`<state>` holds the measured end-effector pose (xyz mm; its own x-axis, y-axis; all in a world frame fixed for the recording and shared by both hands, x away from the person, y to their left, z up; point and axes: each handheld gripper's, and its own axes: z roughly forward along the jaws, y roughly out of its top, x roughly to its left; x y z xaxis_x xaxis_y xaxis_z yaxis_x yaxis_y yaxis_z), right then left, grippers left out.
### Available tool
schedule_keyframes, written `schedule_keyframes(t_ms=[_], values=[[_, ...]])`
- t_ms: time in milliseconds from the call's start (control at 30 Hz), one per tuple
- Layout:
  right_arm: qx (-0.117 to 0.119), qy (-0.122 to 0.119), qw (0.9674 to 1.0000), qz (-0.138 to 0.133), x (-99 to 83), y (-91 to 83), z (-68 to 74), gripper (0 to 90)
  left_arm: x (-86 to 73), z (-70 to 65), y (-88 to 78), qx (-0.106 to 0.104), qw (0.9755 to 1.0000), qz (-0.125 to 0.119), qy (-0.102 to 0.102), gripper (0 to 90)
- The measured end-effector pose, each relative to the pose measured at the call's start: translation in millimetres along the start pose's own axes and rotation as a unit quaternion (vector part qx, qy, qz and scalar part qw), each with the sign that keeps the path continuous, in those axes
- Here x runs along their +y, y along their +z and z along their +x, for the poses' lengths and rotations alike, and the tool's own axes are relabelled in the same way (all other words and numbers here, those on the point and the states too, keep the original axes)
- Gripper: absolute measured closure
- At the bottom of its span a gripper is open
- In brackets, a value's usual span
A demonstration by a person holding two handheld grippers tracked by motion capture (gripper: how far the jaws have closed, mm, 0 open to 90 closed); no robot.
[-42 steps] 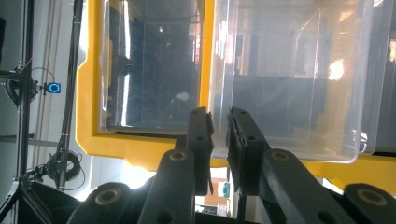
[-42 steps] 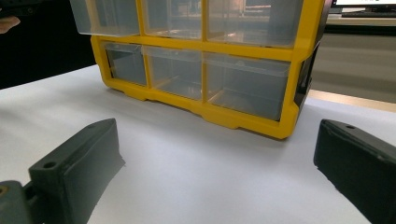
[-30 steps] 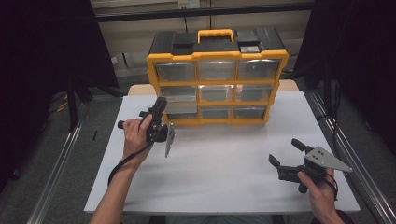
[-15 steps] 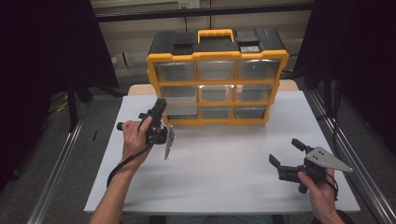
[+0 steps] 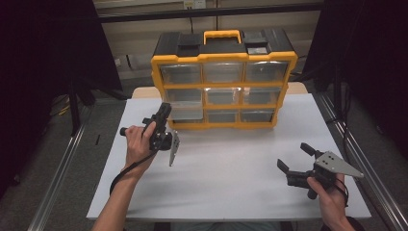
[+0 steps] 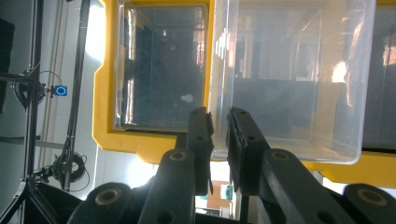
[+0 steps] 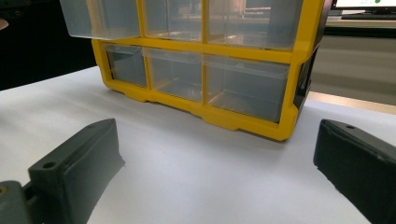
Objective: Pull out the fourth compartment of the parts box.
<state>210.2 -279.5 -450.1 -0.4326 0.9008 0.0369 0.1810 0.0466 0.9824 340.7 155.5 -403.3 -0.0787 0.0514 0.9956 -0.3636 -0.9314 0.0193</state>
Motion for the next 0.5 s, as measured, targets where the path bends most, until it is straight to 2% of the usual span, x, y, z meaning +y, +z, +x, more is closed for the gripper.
schedule_keyframes(t_ms=[267,367,500], values=[[-0.001,0.0,1.0,-0.001,0.5,-0.9,0.3,0.4,-0.7,0.2,-3.7,-0.003,1.0,-0.002,-0.009,79.8],[-0.002,0.002,1.0,-0.001,0.3,-0.5,-0.1,0.4,-0.2,0.5,-5.9,-0.004,1.0,-0.003,0.001,80.0],[-0.001,0.0,1.0,0.0,0.5,-0.7,0.4,0.4,-0.4,0.0,-7.1,-0.001,1.0,-0.005,-0.002,80.1]])
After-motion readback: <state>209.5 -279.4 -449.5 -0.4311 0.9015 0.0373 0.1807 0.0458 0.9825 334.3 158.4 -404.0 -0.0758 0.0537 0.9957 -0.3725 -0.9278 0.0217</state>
